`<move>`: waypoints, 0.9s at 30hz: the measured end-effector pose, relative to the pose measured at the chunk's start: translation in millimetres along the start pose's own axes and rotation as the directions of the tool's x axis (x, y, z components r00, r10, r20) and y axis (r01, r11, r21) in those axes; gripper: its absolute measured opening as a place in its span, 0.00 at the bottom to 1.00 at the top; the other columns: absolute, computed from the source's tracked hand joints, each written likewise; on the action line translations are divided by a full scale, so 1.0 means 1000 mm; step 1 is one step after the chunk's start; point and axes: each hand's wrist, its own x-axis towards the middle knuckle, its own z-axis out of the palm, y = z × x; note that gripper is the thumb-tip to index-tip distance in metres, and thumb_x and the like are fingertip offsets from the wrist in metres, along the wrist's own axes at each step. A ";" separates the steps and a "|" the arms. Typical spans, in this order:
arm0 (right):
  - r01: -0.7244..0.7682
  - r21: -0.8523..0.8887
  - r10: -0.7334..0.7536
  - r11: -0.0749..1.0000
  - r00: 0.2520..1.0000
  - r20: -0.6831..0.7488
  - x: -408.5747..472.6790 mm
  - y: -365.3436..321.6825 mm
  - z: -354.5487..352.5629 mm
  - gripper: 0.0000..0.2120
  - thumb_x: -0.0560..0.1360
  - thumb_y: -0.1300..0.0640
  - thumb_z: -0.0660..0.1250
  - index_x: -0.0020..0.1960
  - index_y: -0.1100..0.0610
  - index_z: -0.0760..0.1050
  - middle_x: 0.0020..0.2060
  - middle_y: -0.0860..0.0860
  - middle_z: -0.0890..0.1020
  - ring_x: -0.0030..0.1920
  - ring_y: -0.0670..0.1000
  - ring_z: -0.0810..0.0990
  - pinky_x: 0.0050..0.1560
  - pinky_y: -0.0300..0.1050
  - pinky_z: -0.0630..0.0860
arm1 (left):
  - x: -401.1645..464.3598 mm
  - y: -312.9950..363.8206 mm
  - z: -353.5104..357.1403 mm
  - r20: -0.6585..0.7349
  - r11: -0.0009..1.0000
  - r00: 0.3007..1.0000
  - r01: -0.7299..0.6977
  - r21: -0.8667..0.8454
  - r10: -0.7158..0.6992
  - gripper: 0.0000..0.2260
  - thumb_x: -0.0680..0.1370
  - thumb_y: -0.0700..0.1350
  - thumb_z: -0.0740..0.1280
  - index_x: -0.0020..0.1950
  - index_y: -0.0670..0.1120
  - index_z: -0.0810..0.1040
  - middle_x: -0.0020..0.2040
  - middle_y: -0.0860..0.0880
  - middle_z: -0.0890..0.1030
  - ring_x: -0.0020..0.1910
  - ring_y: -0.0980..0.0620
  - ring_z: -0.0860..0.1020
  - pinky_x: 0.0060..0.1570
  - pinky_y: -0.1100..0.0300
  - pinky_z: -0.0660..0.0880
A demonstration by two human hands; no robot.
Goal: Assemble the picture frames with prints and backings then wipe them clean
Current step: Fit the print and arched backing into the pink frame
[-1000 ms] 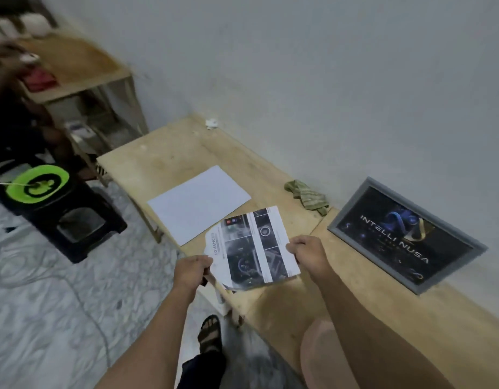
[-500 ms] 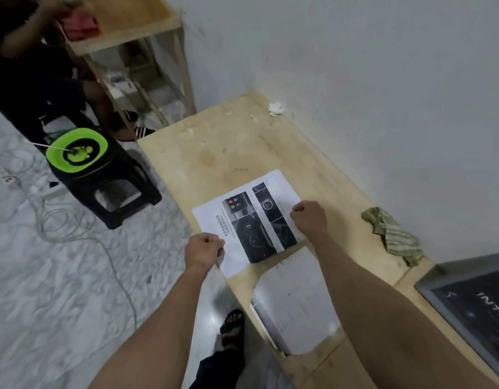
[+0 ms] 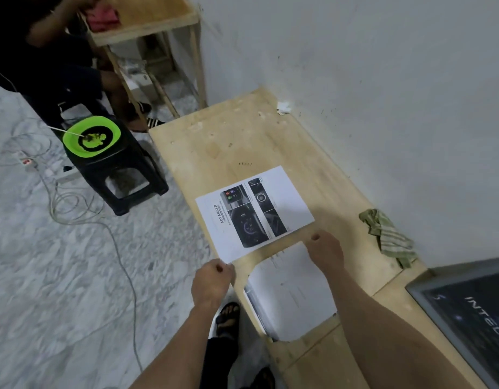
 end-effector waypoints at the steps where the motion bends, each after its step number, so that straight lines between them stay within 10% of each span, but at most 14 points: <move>1: -0.010 -0.032 0.010 0.999 1.000 0.008 -0.008 0.011 -0.001 0.06 0.72 0.63 0.59 0.37 0.57 0.68 0.36 0.52 0.74 0.40 0.55 0.73 0.37 0.45 0.66 | -0.010 -0.006 0.007 0.018 1.000 1.000 -0.008 0.022 0.008 0.11 0.75 0.53 0.68 0.34 0.52 0.80 0.33 0.55 0.82 0.35 0.52 0.80 0.40 0.56 0.78; 10: 0.004 -0.162 0.024 0.987 0.985 0.169 -0.070 0.076 0.003 0.19 0.73 0.50 0.66 0.60 0.57 0.69 0.55 0.55 0.73 0.55 0.58 0.75 0.51 0.50 0.75 | -0.066 -0.024 0.053 -0.021 0.993 0.993 0.114 -0.012 -0.115 0.08 0.71 0.47 0.72 0.45 0.51 0.75 0.39 0.50 0.81 0.41 0.46 0.80 0.35 0.59 0.69; 17: -0.140 0.104 0.116 0.985 0.971 0.210 -0.088 0.087 -0.003 0.10 0.71 0.57 0.66 0.37 0.56 0.65 0.38 0.51 0.73 0.40 0.53 0.72 0.36 0.45 0.64 | -0.067 -0.037 0.051 0.021 0.910 0.982 0.184 -0.373 -0.189 0.07 0.73 0.37 0.72 0.36 0.40 0.79 0.34 0.44 0.80 0.33 0.45 0.77 0.40 0.50 0.81; 27: -0.298 0.577 0.186 0.760 0.951 0.247 -0.121 0.112 -0.043 0.10 0.72 0.63 0.69 0.35 0.57 0.71 0.36 0.55 0.76 0.36 0.52 0.72 0.35 0.42 0.66 | -0.083 -0.020 0.028 0.207 0.831 0.978 0.140 -0.538 -0.031 0.02 0.73 0.33 0.72 0.45 0.35 0.83 0.32 0.44 0.77 0.28 0.49 0.72 0.33 0.58 0.75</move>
